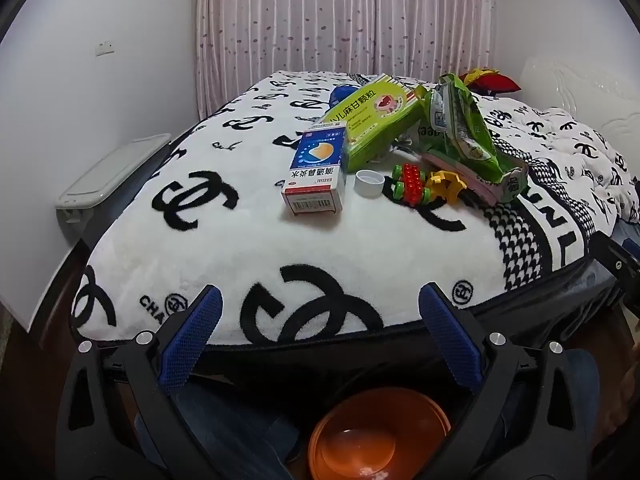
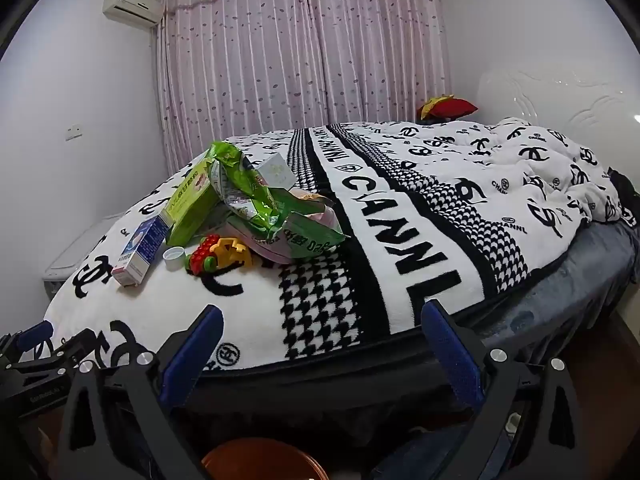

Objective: Collect trash

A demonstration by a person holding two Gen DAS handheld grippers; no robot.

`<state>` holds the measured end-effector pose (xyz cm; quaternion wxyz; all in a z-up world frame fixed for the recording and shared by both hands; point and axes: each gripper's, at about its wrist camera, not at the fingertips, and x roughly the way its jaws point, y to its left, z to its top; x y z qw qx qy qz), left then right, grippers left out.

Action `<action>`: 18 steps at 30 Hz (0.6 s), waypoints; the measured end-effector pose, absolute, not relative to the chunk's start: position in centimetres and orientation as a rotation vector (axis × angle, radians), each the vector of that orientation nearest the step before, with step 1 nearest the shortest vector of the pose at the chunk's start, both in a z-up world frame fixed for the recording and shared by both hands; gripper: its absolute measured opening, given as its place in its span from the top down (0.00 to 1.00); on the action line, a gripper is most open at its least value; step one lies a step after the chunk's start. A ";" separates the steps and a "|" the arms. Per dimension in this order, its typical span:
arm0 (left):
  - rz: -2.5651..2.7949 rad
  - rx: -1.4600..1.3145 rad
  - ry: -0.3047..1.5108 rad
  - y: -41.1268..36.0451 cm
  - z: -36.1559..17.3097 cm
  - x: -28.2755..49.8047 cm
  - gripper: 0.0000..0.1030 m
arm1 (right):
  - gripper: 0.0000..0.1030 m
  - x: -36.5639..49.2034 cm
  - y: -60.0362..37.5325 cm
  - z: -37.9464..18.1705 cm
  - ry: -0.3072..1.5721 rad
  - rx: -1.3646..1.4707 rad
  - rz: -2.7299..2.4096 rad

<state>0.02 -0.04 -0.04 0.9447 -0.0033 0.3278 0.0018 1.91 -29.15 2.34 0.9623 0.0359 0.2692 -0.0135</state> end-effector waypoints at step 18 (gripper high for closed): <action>0.003 -0.030 0.684 0.4 -0.3 0.0 0.07 | 0.05 1.7 -29.0 2.6 0.541 0.066 -0.031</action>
